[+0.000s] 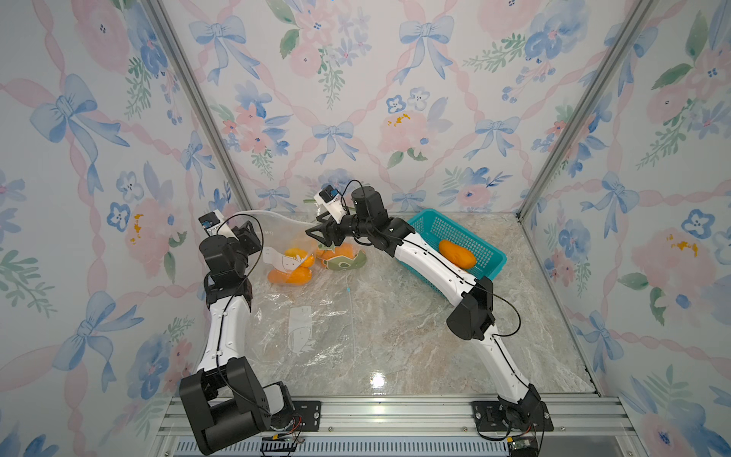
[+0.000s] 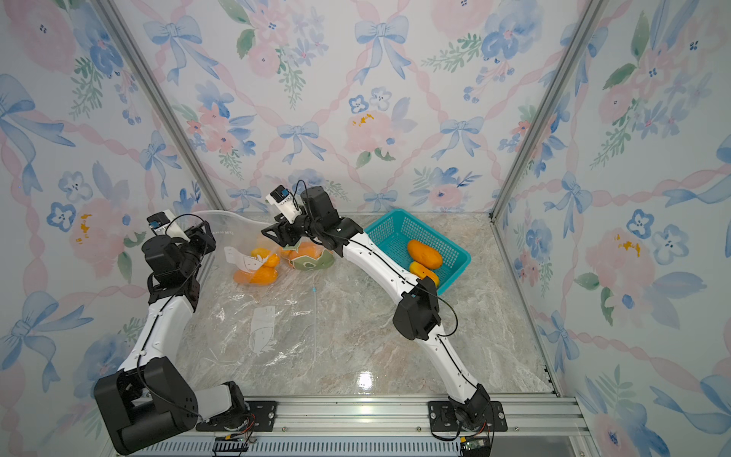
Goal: Place the mango in a zip-top bag and seal the zipper
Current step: Place the zipper food storage bag at the center of the board.
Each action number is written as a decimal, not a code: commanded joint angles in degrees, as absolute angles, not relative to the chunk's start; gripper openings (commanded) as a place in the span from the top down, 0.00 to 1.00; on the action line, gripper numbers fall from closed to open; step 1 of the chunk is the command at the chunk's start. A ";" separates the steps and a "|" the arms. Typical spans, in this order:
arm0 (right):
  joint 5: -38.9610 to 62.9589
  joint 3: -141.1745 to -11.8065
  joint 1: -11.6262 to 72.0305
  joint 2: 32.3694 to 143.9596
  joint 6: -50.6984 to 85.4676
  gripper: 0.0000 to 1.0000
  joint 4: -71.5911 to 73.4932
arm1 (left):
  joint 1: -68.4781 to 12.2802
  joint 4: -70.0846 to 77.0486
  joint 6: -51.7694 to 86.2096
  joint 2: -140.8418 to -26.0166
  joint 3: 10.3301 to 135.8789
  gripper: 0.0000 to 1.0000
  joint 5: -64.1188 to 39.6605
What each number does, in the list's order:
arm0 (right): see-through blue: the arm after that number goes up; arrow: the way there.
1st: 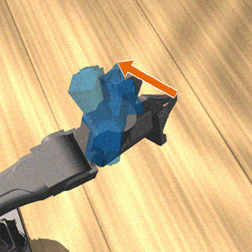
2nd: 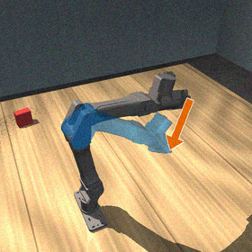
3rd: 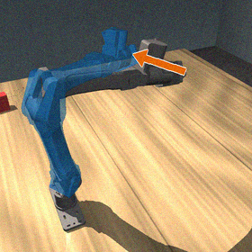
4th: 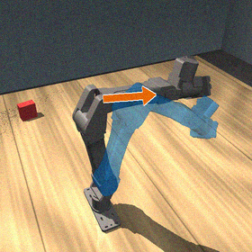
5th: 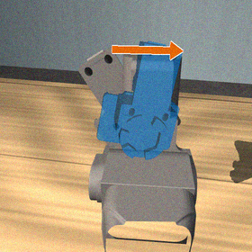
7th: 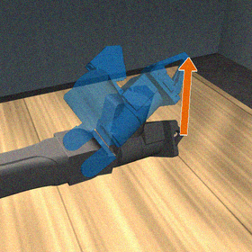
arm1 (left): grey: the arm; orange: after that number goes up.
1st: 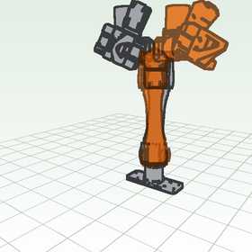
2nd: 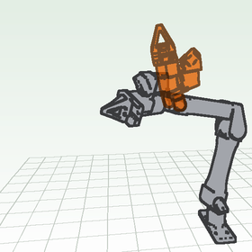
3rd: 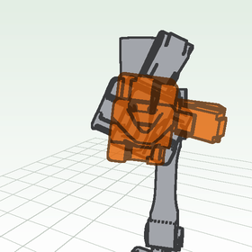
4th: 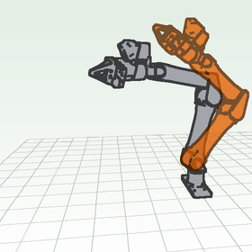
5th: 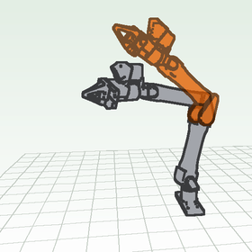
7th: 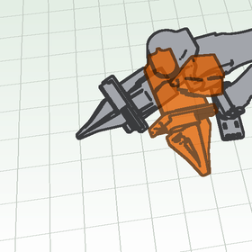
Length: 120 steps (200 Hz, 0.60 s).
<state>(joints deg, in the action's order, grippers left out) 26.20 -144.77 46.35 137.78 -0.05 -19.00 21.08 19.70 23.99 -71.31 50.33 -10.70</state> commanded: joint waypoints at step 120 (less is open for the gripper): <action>4.44 -105.67 45.51 107.14 19.00 0.11 -14.74 | 19.00 3.26 43.41 -43.33 35.51 0.04 -2.05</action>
